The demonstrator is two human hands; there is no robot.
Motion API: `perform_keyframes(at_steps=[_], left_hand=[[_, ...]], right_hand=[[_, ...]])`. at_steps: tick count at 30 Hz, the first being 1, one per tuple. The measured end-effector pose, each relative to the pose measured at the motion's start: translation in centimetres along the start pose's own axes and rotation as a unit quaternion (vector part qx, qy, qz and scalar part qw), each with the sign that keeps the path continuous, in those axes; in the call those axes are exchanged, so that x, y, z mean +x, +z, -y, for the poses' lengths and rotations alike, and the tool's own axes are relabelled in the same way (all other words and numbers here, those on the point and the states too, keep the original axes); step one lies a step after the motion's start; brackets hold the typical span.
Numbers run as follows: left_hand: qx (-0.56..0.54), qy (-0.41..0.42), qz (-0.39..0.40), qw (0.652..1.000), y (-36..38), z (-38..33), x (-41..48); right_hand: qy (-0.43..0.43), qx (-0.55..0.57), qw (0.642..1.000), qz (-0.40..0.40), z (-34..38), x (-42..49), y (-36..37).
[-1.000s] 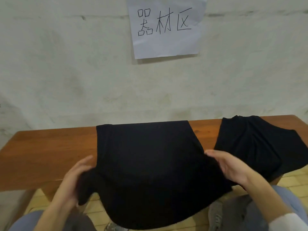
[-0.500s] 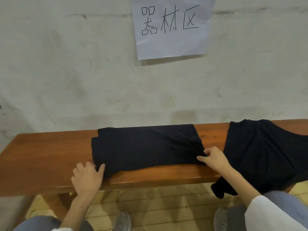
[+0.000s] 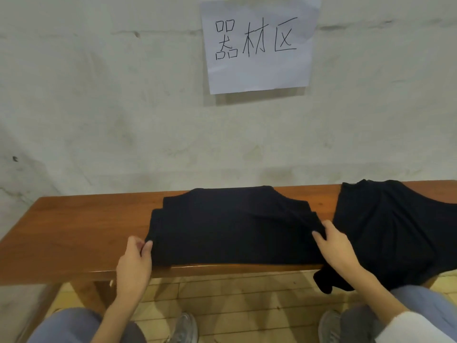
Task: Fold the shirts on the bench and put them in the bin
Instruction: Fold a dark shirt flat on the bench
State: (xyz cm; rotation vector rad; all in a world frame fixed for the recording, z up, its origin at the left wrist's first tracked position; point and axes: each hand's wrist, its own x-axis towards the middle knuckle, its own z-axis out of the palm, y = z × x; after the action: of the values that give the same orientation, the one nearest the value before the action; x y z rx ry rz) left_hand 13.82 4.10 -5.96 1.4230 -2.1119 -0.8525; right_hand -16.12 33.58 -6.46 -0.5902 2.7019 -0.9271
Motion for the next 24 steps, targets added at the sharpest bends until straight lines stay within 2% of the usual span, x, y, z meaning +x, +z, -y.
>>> perform_keyframes(at_steps=[4, 7, 8, 11, 12, 14, 17, 19, 21, 24], left_hand=[[0.151, -0.049, 0.104, 0.982, 0.0, 3.9, -1.6], [0.159, -0.061, 0.132, 0.976, -0.1, 4.2, -1.2], [0.144, -0.049, 0.131, 0.980, 0.1, 3.9, -0.8], [0.123, 0.025, 0.082, 0.989, 1.0, 1.8, 1.1], [0.129, 0.041, 0.065, 0.989, 1.3, 1.0, 1.9], [0.136, 0.036, 0.062, 0.988, 1.9, 0.0, 4.0], [0.153, 0.032, 0.114, 0.981, 2.7, -0.5, 7.1], [0.121, 0.035, 0.160, 0.979, 2.9, -0.8, 8.4], [0.109, 0.025, 0.191, 0.975, 2.6, -0.9, 8.9], [0.153, 0.028, 0.167, 0.974, 1.4, -0.8, 8.8]], right_hand=[[0.067, -0.014, 0.995, 0.077, -2.7, -2.0, -1.3], [0.104, -0.005, 0.988, 0.117, -2.1, -2.1, -2.0], [0.108, -0.007, 0.990, 0.091, -1.7, -2.0, -2.2], [0.097, -0.052, 0.991, -0.075, -1.1, -0.6, -2.2], [0.093, -0.046, 0.989, -0.105, -0.9, 0.0, -2.0], [0.085, -0.026, 0.993, -0.080, -0.7, 1.3, -1.5], [0.061, -0.045, 0.997, 0.000, -0.8, 2.9, -0.8], [0.074, -0.042, 0.996, 0.023, -0.9, 3.4, -0.9], [0.076, -0.026, 0.996, 0.022, -1.3, 3.6, -1.2], [0.038, -0.049, 0.997, -0.039, -2.0, 3.1, -1.6]])
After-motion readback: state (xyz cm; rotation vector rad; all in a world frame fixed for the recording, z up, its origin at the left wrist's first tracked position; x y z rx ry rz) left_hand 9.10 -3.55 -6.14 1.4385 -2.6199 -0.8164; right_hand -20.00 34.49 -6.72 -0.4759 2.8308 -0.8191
